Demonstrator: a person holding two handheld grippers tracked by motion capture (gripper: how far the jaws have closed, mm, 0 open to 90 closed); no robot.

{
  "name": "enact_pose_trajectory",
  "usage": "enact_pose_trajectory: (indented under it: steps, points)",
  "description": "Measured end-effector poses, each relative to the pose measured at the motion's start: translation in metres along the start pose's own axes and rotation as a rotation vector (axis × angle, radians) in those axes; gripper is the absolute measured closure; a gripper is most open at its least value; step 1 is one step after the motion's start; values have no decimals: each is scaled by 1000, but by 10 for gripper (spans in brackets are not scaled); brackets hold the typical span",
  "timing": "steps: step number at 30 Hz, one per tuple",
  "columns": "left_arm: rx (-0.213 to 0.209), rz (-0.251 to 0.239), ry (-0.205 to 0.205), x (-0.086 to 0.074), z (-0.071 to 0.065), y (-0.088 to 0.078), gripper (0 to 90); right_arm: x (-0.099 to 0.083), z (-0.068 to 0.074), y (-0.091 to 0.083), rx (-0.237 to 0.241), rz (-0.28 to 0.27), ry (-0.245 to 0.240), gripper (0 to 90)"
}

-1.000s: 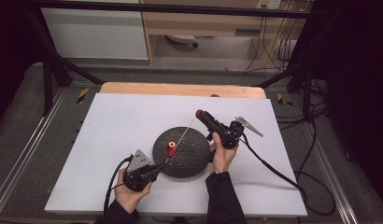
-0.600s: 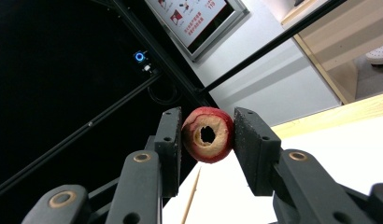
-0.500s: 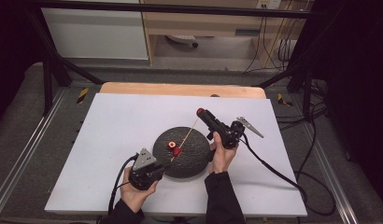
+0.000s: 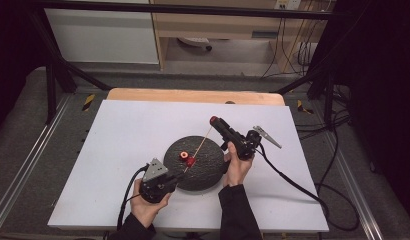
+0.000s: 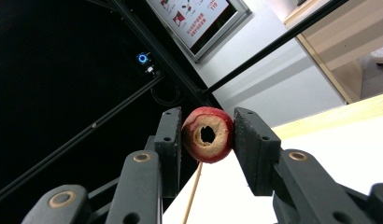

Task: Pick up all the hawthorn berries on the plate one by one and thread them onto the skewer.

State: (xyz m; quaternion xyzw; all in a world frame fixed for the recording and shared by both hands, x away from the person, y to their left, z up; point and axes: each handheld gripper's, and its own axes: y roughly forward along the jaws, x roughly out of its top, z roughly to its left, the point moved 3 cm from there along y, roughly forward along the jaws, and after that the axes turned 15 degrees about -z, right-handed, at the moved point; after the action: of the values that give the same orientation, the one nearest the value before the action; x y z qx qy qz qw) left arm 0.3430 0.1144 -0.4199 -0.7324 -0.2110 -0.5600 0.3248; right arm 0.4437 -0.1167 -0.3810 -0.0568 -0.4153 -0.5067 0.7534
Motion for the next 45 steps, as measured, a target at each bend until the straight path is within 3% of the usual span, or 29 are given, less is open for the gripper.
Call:
enact_pose_trajectory:
  steps: [17,29,45]
  points:
    - [20,-19,-34,6,-6,11,887,-2,2,-2,6,0,4,639]
    - [37,-45,-86,6,-12,12,887,-4,2,-2,2,-29,-3,640]
    - [45,-56,-85,19,-7,29,887,-17,3,-7,6,34,0,640]
